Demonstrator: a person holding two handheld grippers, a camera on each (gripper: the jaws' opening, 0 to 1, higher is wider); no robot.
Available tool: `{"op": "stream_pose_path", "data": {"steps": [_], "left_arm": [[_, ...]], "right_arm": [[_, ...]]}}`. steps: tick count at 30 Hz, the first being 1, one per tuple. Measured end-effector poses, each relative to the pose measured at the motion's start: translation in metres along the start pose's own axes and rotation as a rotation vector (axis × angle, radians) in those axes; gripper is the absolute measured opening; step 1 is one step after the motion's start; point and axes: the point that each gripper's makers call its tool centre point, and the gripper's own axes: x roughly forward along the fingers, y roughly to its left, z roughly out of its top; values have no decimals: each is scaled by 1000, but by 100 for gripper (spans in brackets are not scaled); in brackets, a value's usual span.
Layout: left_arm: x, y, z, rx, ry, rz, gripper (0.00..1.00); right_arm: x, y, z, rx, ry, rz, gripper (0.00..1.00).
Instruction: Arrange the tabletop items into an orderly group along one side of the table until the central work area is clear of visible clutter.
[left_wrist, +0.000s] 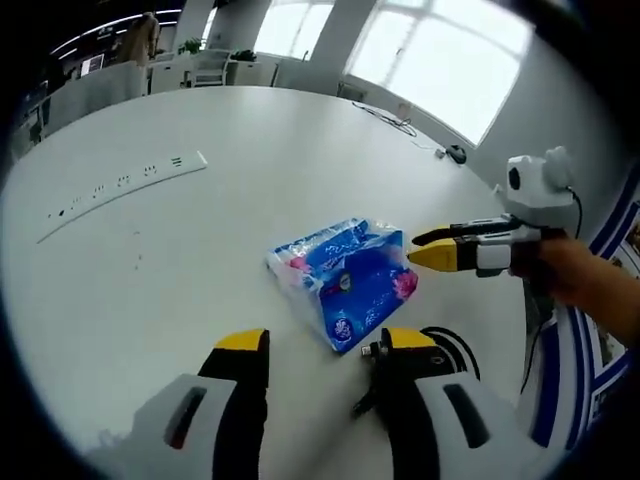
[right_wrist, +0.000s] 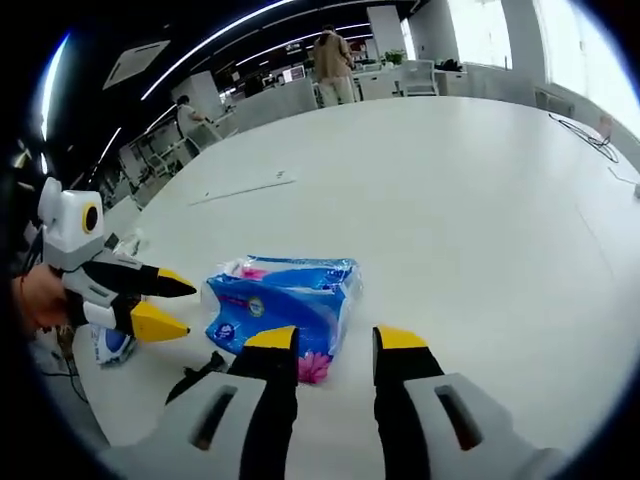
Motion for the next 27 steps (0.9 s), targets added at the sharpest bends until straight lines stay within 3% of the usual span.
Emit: {"op": "stream_pose_path", "data": {"steps": [6, 27], "left_arm": [[-11, 2, 8, -14, -21, 6, 53], [-65, 8, 22, -30, -83, 33, 63]], "right_arm": [[-7, 6, 2, -1, -12, 4, 31], [-42, 37, 17, -25, -64, 27, 40]]}}
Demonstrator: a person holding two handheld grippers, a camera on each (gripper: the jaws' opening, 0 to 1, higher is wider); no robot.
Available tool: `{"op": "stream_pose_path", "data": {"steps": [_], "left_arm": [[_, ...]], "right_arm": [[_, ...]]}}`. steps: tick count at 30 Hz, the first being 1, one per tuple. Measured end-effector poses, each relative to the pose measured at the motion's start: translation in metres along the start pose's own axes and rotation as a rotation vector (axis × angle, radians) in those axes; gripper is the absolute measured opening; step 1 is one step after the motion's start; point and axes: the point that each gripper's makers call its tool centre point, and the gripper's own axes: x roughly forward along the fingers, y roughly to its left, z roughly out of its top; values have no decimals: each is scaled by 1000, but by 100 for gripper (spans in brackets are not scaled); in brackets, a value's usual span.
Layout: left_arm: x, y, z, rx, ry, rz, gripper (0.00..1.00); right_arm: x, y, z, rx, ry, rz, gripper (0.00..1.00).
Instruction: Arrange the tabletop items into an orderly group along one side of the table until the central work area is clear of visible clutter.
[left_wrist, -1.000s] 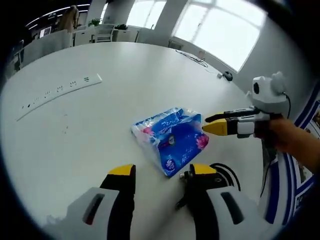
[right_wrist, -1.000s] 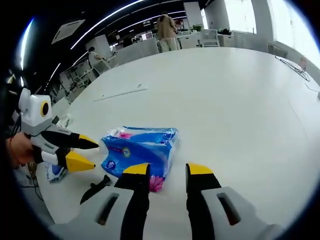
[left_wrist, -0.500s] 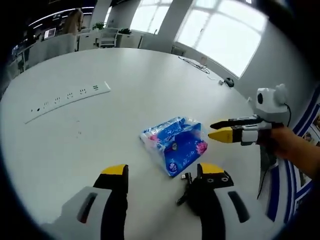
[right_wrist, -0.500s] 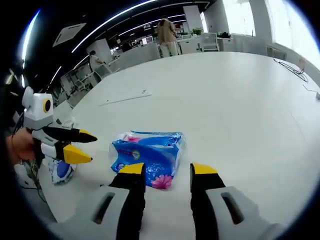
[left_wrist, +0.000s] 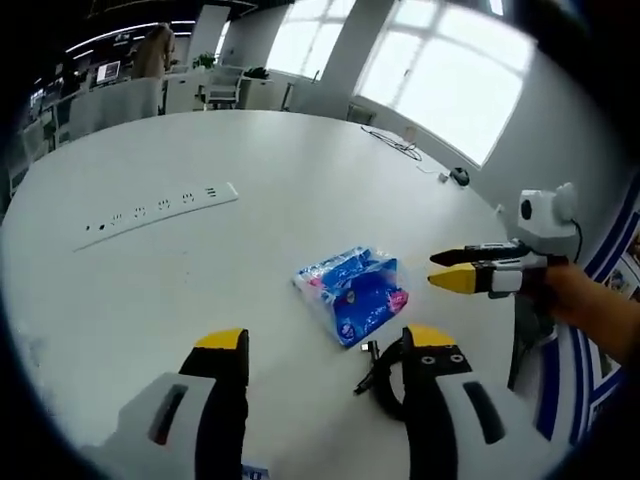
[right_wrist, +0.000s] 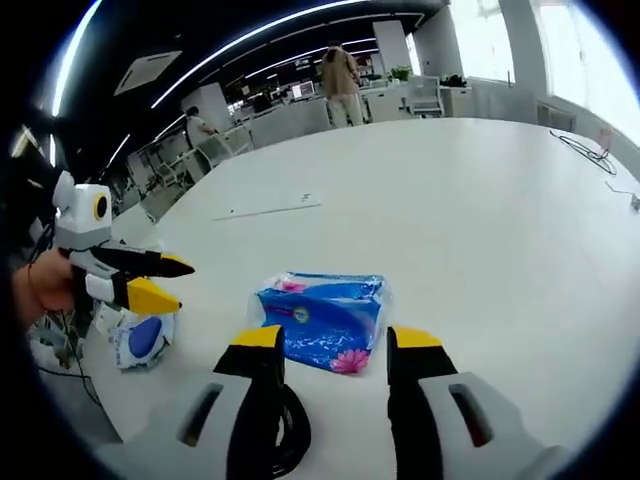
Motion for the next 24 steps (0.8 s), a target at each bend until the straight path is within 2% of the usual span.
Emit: {"op": "stream_pose_path", "data": {"steps": [10, 24], "left_arm": [[-35, 11, -1, -13, -36, 35, 65], [-96, 37, -4, -52, -100, 103, 68]], "right_arm": [[-15, 27, 6, -25, -17, 31, 46], [-27, 71, 9, -63, -32, 79, 47]]}}
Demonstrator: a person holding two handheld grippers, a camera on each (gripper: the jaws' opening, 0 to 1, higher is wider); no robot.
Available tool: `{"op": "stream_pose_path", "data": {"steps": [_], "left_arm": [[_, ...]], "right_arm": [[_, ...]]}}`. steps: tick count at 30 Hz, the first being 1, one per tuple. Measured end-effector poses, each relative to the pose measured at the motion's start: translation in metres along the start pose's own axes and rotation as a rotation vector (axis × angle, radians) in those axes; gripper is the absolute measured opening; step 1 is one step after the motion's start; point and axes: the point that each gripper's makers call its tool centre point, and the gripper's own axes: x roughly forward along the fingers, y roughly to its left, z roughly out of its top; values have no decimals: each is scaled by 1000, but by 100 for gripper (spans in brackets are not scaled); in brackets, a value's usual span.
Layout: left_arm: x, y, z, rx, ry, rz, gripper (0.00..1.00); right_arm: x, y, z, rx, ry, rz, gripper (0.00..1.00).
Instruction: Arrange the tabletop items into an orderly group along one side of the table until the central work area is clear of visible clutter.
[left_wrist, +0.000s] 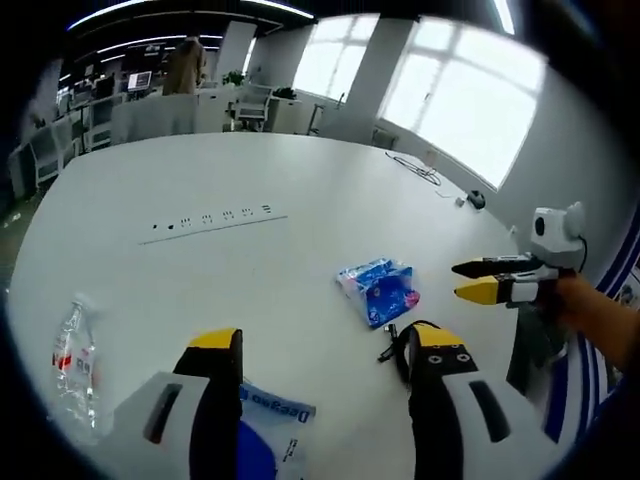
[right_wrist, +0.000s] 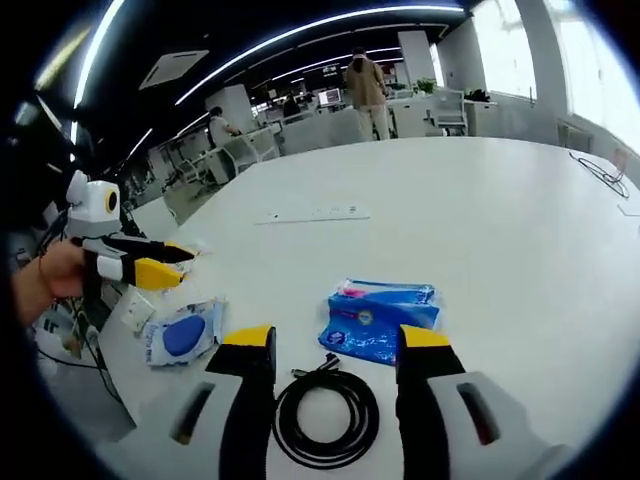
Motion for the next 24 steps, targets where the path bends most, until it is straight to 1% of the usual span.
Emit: {"op": "stream_pose_path", "data": {"steps": [8, 9, 10, 19, 24], "left_arm": [[-39, 19, -5, -18, -28, 45, 70], [-41, 20, -5, -20, -31, 48, 70], [-47, 23, -6, -29, -38, 54, 70], [-89, 43, -20, -61, -57, 104, 70], [-110, 55, -24, -76, -77, 132, 70]], "right_arm": [[-4, 28, 5, -29, -13, 32, 46], [-4, 30, 6, -30, -14, 34, 46], [-5, 36, 7, -30, -17, 41, 46], [-5, 66, 9, -52, -23, 72, 45], [-4, 81, 8, -60, -21, 91, 45]]}}
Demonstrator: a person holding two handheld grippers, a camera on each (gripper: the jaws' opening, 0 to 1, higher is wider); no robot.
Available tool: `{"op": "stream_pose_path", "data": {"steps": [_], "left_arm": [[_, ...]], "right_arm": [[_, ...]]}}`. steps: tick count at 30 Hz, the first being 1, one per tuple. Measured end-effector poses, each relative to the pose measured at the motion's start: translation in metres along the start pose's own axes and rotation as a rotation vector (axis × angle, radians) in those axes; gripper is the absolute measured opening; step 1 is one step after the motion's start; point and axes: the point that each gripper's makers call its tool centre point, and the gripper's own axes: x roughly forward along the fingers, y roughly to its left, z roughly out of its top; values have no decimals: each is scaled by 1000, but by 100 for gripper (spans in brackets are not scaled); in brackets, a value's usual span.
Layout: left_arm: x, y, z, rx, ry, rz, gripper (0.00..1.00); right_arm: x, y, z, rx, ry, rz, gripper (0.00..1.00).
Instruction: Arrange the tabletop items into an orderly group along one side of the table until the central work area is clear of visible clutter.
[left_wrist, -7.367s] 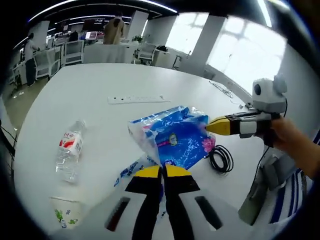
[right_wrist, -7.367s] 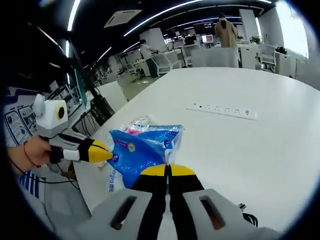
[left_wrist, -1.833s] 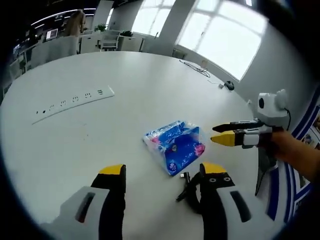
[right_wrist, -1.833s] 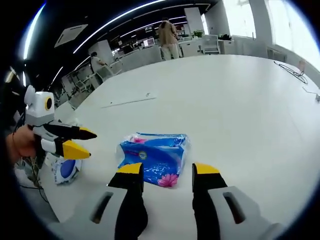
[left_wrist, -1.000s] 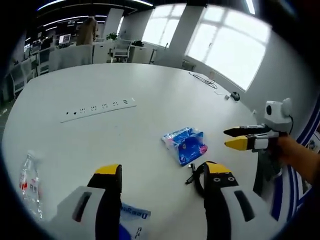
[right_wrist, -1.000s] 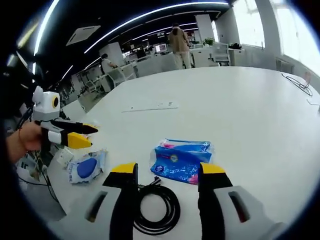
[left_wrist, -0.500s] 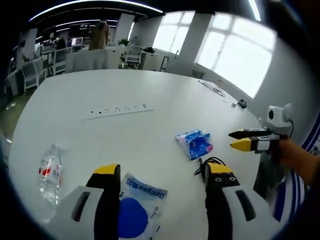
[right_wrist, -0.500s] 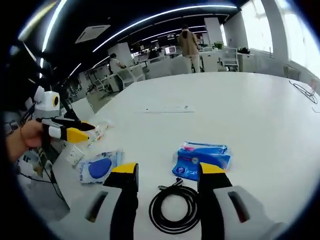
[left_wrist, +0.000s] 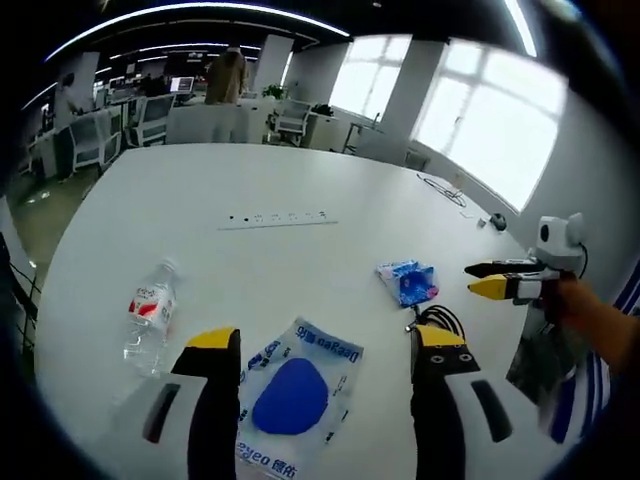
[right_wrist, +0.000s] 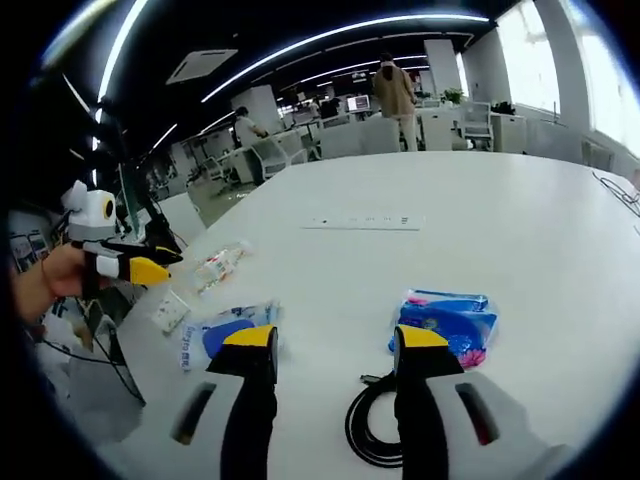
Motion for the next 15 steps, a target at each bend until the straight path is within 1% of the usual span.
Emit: {"op": "stream_pose_path", "data": {"steps": [9, 15], "left_arm": [[-27, 22, -8, -33, -23, 50, 70], [-45, 36, -17, -55, -34, 88, 69]], "right_arm": [[9, 26, 3, -28, 6, 46, 45], [19, 42, 3, -44, 12, 77, 45]]}}
